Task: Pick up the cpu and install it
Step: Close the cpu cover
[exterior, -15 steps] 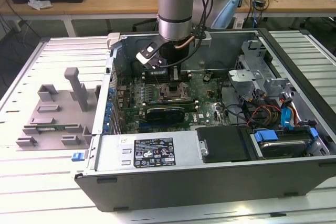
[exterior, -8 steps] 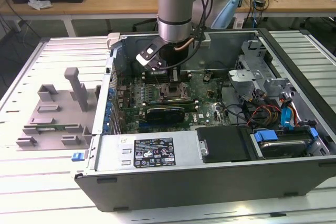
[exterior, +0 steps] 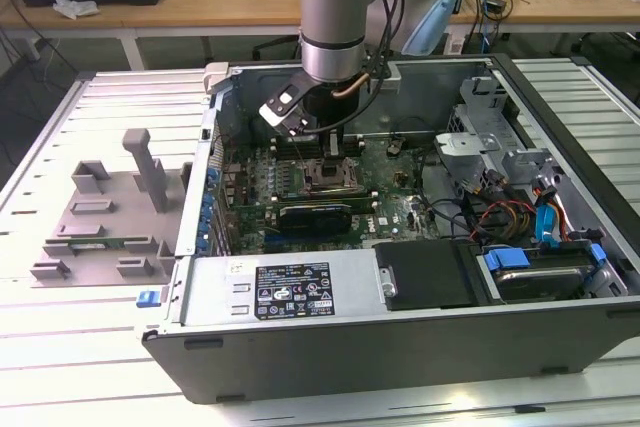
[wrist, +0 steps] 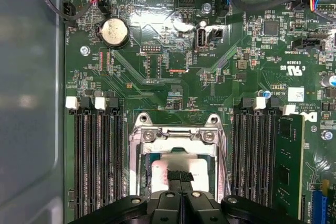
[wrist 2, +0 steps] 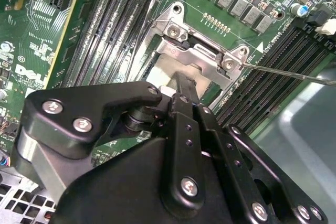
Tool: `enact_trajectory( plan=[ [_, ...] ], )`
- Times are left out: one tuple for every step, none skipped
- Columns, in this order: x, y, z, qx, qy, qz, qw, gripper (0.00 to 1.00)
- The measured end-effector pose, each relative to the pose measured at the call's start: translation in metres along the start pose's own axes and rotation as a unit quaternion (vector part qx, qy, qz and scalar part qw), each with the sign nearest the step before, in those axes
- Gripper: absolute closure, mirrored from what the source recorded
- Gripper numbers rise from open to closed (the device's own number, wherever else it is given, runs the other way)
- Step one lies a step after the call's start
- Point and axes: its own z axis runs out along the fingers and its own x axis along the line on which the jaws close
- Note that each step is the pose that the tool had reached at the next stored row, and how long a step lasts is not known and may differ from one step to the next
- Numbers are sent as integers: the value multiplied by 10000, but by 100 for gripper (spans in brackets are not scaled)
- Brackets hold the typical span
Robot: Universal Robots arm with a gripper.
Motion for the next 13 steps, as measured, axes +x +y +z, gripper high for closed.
enact_trajectory(
  plan=[
    [0,7,2,0,0,0,10000,89],
    [-1,17,2,1,-1,0,10000,89],
    [-1,26,3,-1,-1,-1,10000,89],
    [0,29,4,-2,0,-1,10000,89],
    [0,34,4,-1,1,-1,10000,89],
    [-1,38,4,-1,1,-1,10000,89],
    [0,43,5,-2,1,0,10000,89],
    [0,45,5,-2,1,-1,10000,89],
    [-1,49,4,-1,1,-1,10000,89],
    [-1,63,4,0,1,0,10000,89],
    [-1,85,4,-2,1,0,10000,89],
    [-2,96,4,-2,1,-1,10000,89],
    [-1,98,5,-2,2,-1,10000,89]
  ],
)
